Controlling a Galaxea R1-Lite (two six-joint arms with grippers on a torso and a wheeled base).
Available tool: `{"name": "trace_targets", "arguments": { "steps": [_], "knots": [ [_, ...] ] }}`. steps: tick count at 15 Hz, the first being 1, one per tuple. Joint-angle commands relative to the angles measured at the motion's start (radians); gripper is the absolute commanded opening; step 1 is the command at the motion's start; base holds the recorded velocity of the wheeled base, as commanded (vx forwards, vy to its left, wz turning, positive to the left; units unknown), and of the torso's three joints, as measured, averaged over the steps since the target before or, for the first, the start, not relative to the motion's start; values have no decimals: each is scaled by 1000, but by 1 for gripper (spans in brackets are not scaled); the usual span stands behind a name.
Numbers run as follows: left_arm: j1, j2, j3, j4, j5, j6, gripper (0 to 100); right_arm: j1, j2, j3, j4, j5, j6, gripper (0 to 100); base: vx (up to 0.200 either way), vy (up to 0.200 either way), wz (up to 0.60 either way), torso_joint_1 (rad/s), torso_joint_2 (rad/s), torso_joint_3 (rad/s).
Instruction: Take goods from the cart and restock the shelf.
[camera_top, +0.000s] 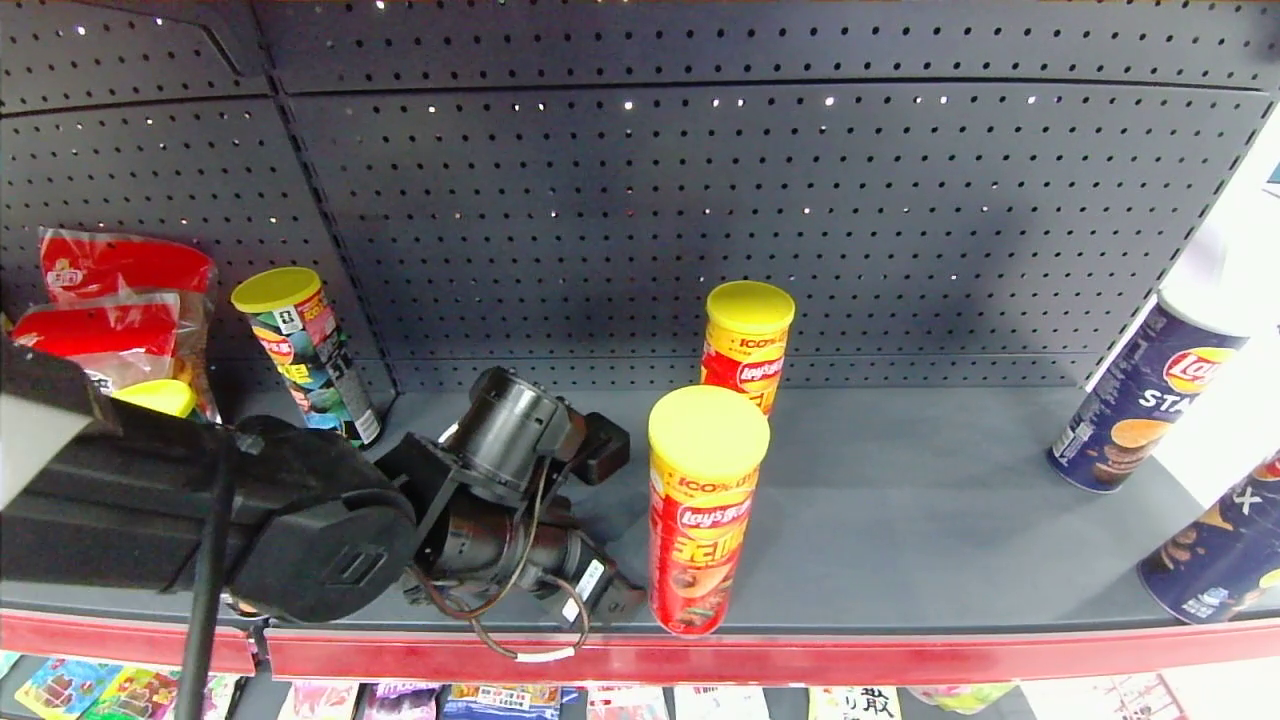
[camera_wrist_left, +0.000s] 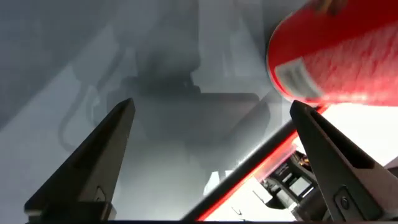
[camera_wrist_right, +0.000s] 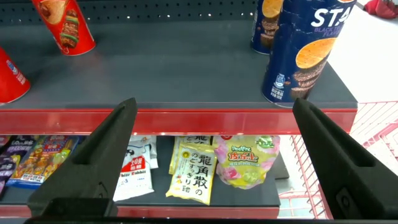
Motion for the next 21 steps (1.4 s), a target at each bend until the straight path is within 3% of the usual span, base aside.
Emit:
{"name": "trace_targets", "arguments": {
  "steps": [1,15,18,21],
  "knots": [
    [-2,18,-20,0,6,0,100,0,1,0,0,1,0,100,0,0,0,0,0,0],
    [-9,104,-141,1,13,1,100,0,1,0,0,1,0,100,0,0,0,0,0,0],
    [-8,97,-135,1,13,1,100,0,1,0,0,1,0,100,0,0,0,0,0,0],
    [-2,3,-51,1,4,3,100,0,1,0,0,1,0,100,0,0,0,0,0,0]
  ]
}}
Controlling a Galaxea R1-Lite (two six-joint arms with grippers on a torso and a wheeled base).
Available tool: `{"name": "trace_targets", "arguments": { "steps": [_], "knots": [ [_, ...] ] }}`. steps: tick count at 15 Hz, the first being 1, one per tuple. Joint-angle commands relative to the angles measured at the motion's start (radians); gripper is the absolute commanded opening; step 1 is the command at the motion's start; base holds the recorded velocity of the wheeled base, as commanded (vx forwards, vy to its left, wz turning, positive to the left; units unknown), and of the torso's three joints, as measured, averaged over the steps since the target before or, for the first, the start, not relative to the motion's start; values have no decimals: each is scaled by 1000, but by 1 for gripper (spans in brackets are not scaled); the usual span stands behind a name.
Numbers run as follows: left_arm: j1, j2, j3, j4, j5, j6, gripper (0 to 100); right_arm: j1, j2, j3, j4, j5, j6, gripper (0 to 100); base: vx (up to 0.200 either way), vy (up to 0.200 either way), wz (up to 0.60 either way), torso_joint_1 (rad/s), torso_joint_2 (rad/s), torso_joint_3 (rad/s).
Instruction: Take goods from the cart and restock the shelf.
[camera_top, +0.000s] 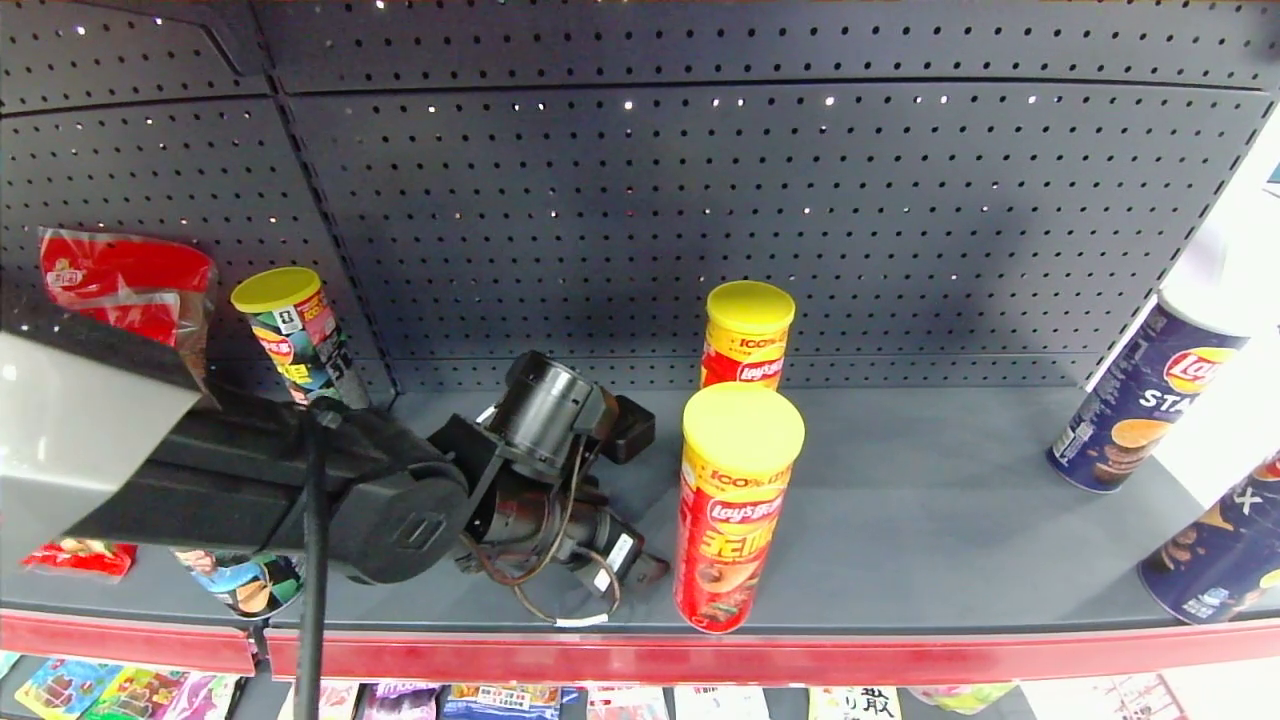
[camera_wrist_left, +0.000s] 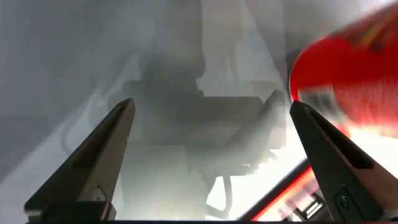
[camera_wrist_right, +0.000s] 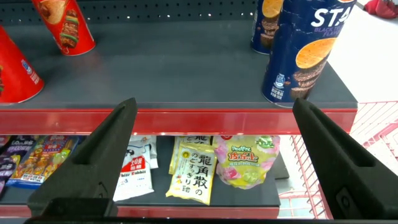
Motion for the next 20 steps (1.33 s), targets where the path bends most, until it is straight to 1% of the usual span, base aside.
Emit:
{"name": "trace_targets", "arguments": {
  "steps": [1,2,3,4,5,6,7,8,9,10,12,14,16,17,18,20],
  "knots": [
    [7,-112,85,-1,-10,3,100,0,1,0,0,0,0,100,0,0,0,0,0,0],
    [7,-153,120,-3,-23,8,100,0,1,0,0,0,0,100,0,0,0,0,0,0],
    [19,-198,148,-13,-68,17,100,0,1,0,0,0,0,100,0,0,0,0,0,0],
    [27,-244,179,-49,-132,32,100,0,1,0,0,0,0,100,0,0,0,0,0,0],
    [28,-257,191,-62,-151,35,100,0,1,0,0,0,0,100,0,0,0,0,0,0],
    [36,-286,246,-139,-212,40,100,0,1,0,0,0,0,100,0,0,0,0,0,0],
    [37,-294,280,-197,-255,40,100,0,1,0,0,0,0,100,0,0,0,0,0,0],
    [39,-294,354,-343,-318,41,100,0,1,0,0,0,0,100,0,0,0,0,0,0],
    [39,-291,395,-441,-327,44,100,0,1,0,0,0,0,100,0,0,0,0,0,0],
    [37,-293,421,-500,-332,51,100,0,1,0,0,0,0,100,0,0,0,0,0,0],
    [37,-294,421,-517,-338,58,100,0,1,0,0,0,0,100,0,0,0,0,0,0],
    [37,-293,415,-524,-361,66,100,0,1,0,0,0,0,100,0,0,0,0,0,0],
    [37,-286,413,-536,-390,93,100,0,1,0,0,0,0,100,0,0,0,0,0,0],
    [36,-279,406,-538,-393,109,100,0,1,0,0,0,0,100,0,0,0,0,0,0],
    [34,-263,389,-538,-395,118,100,0,1,0,0,0,0,100,0,0,0,0,0,0],
    [34,-230,343,-538,-393,123,100,0,1,0,0,0,0,100,0,0,0,0,0,0]
  ]
}}
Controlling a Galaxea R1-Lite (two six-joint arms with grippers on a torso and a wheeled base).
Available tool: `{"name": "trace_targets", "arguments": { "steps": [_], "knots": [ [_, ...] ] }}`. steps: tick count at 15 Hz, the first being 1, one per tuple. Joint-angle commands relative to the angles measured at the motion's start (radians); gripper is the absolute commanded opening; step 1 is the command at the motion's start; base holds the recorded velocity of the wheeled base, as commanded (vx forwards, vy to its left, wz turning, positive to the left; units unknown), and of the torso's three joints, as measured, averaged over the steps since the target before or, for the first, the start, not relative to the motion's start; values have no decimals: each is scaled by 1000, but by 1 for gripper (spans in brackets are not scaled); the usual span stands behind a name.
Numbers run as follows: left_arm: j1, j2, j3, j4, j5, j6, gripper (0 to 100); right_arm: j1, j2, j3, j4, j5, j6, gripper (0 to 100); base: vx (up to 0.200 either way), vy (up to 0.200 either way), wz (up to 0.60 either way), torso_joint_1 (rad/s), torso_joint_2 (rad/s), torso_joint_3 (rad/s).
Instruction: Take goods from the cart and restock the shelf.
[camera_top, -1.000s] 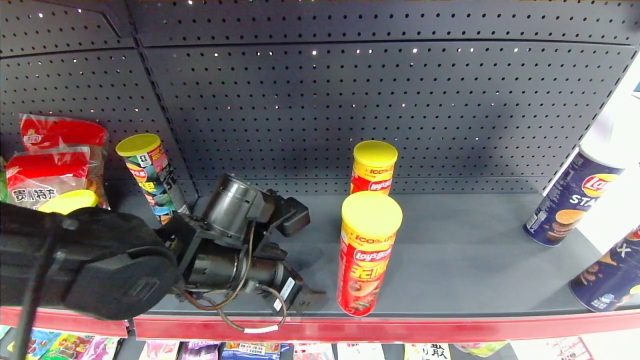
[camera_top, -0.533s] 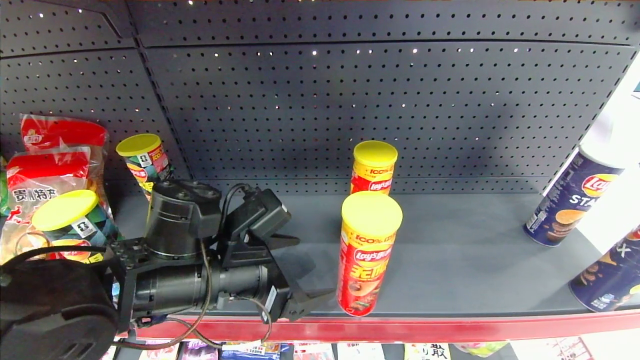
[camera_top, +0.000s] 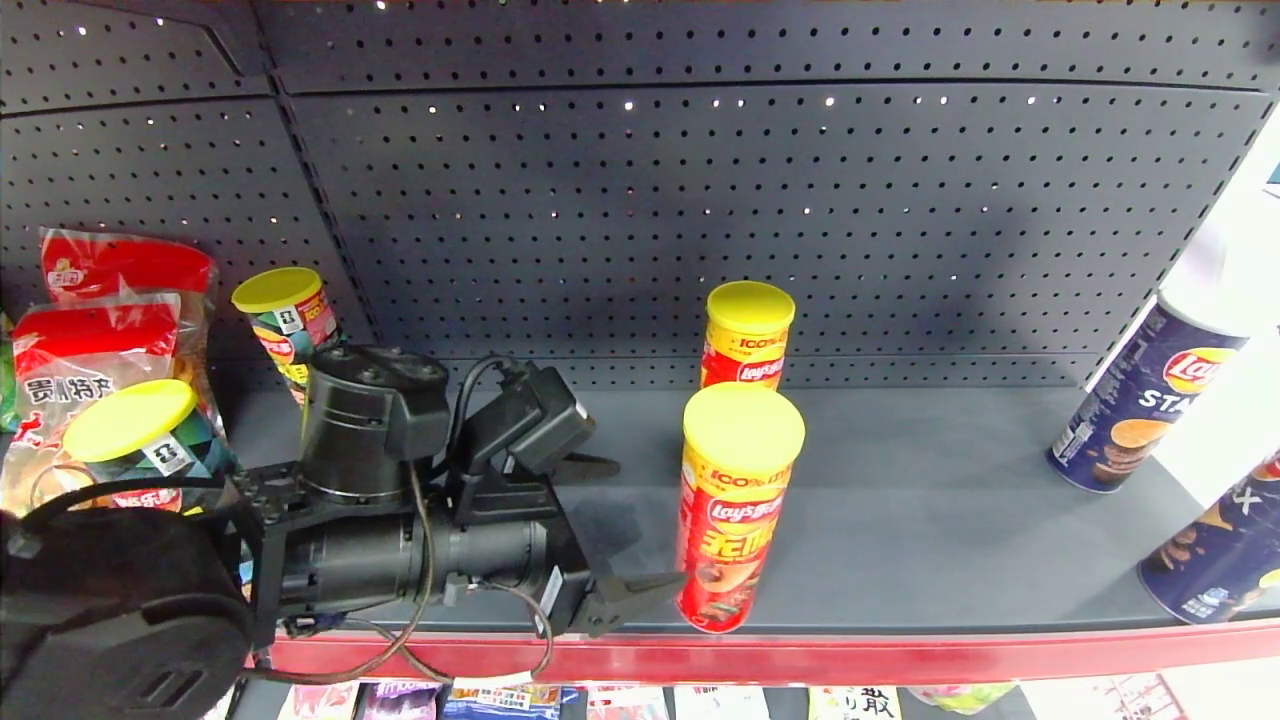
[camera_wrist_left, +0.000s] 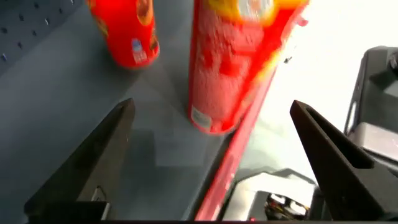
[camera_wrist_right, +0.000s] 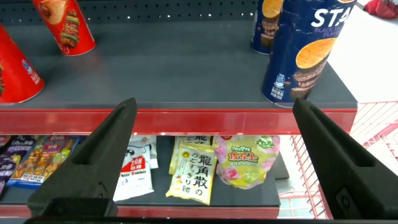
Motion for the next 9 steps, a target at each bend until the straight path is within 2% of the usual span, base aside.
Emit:
{"name": "trace_targets", "arguments": {
  "steps": [1,9],
  "knots": [
    [0,47,-43,1,1,3,100,0,1,0,0,0,0,100,0,0,0,0,0,0],
    [-12,125,-128,1,1,20,100,0,1,0,0,0,0,100,0,0,0,0,0,0]
  ]
}}
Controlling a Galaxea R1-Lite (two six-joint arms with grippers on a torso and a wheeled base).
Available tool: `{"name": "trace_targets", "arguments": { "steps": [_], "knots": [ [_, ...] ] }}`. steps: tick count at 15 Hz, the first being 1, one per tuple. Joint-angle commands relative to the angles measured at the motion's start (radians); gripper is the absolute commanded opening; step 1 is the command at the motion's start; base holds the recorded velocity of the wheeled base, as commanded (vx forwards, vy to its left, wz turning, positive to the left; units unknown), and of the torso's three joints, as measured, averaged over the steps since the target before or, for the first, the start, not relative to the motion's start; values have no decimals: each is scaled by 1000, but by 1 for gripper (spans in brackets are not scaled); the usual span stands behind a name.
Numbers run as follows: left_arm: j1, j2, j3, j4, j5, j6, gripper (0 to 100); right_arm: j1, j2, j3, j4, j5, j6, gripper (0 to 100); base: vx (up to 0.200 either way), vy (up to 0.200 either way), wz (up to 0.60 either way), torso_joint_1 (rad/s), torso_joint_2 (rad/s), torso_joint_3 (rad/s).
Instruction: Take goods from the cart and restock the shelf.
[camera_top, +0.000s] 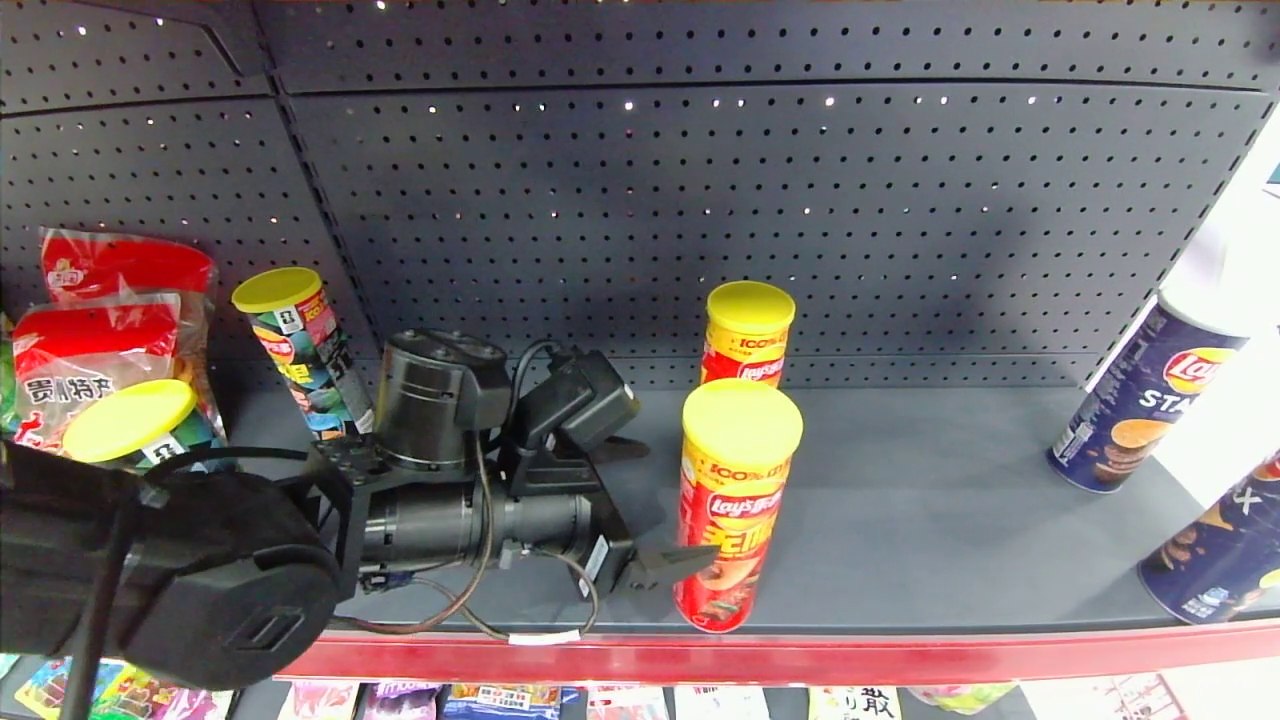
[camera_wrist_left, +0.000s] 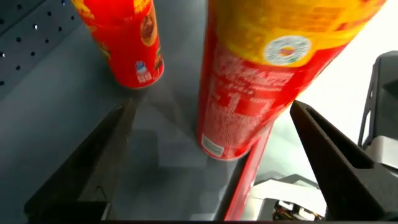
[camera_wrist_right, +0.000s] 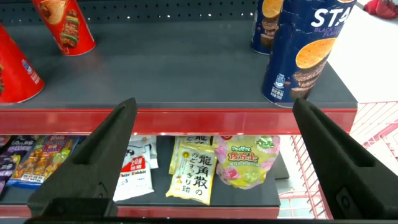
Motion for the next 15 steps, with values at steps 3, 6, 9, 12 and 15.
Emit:
{"name": "trace_targets", "arguments": {
  "steps": [3,6,9,12,15],
  "knots": [
    [-1,38,-41,-1,-1,19,100,0,1,0,0,1,0,100,0,0,0,0,0,0],
    [-14,38,-33,1,-4,21,100,0,1,0,0,1,0,100,0,0,0,0,0,0],
    [-14,33,-32,1,-6,21,100,0,1,0,0,1,0,100,0,0,0,0,0,0],
    [-20,20,-22,1,-12,21,100,0,1,0,0,1,0,100,0,0,0,0,0,0],
    [-41,-13,5,2,-26,21,100,0,1,0,0,1,0,100,0,0,0,0,0,0]
  ]
}}
